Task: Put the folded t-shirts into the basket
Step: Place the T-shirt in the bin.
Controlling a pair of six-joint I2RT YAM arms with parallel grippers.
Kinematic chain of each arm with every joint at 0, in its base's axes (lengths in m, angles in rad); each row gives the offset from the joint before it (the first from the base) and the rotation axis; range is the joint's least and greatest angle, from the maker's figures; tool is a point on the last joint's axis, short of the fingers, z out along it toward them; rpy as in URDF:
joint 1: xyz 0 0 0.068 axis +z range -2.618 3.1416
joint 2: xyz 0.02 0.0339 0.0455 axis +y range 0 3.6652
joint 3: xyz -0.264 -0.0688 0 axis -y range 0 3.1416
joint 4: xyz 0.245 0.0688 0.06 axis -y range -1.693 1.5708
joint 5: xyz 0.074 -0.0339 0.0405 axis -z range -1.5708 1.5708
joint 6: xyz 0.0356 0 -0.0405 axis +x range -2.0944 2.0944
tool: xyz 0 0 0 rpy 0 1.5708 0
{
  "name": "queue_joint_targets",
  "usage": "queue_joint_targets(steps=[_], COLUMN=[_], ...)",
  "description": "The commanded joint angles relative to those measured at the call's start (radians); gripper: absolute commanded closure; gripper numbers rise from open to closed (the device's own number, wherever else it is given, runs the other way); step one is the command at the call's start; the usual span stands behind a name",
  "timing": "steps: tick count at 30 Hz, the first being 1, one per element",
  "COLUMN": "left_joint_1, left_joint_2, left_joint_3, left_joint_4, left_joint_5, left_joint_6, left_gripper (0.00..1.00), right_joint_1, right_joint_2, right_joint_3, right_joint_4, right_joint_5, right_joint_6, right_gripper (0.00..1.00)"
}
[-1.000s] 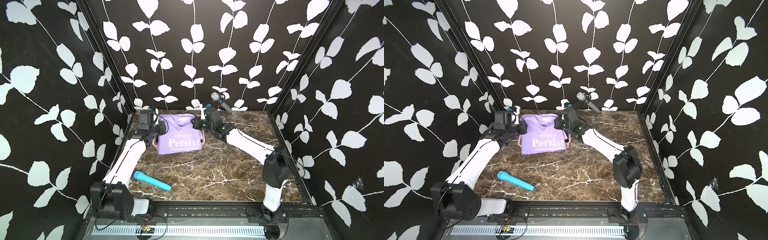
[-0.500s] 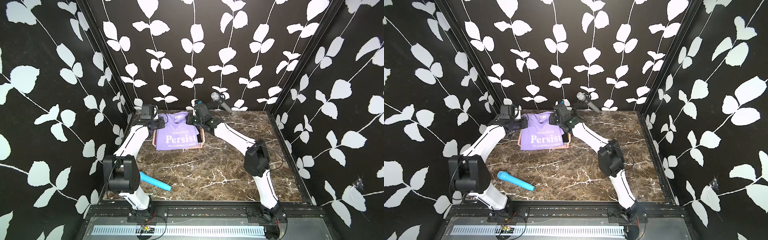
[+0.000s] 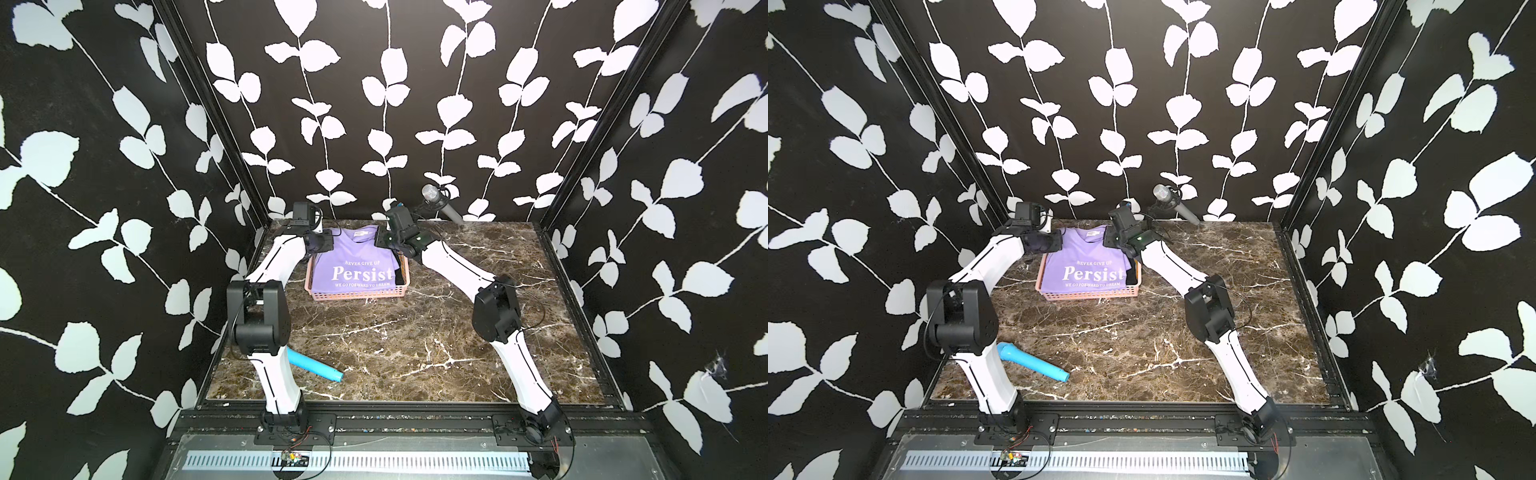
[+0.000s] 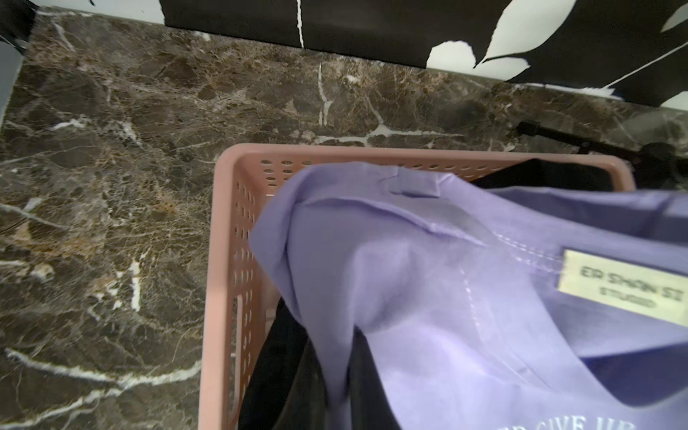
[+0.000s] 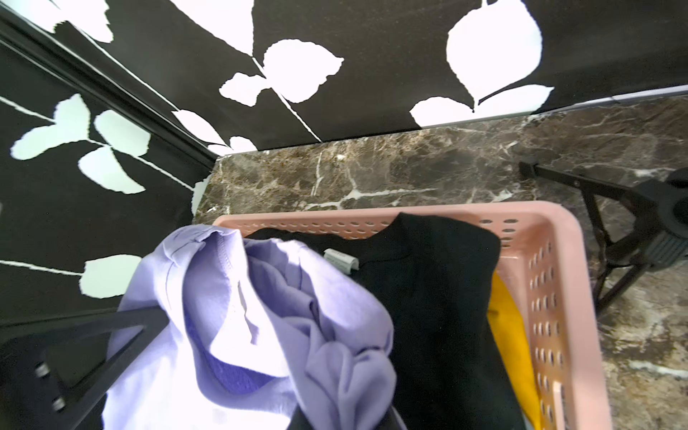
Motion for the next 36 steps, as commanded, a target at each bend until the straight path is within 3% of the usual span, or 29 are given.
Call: queue_joint_targets(steps=[1, 10, 13, 17, 24, 31, 36], left_joint_1=[0.007, 0.007, 0.008, 0.007, 0.006, 0.004, -0.017], left_joint_2=[0.046, 0.174, 0.19, 0.182, 0.082, -0.079, -0.155], left_joint_3=[0.074, 0.174, 0.181, 0.169, 0.088, -0.037, -0.109], left_joint_4=[-0.043, -0.073, -0.072, -0.078, -0.054, -0.003, 0.052], left_joint_5=[-0.008, -0.028, -0.033, -0.037, -0.076, -0.074, -0.064], left_joint_6=[0.029, 0.037, 0.035, 0.027, 0.015, -0.015, -0.01], left_gripper=[1.0, 1.0, 0.93, 0.82, 0.57, 0.45, 0.43], right_joint_1=[-0.016, -0.049, -0.059, -0.066, -0.081, -0.075, -0.058], right_joint_2=[0.042, 0.166, 0.19, 0.202, 0.158, 0.034, -0.044], right_joint_3=[0.062, 0.204, 0.234, 0.245, 0.267, 0.149, 0.035], right_joint_4=[-0.001, -0.059, -0.076, -0.093, -0.15, -0.137, -0.078], right_joint_5=[0.027, 0.018, 0.019, 0.009, -0.006, -0.019, -0.033], right_joint_6=[-0.008, -0.015, -0.021, -0.041, -0.132, -0.236, -0.292], right_gripper=[1.0, 1.0, 0.96, 0.84, 0.55, 0.45, 0.41])
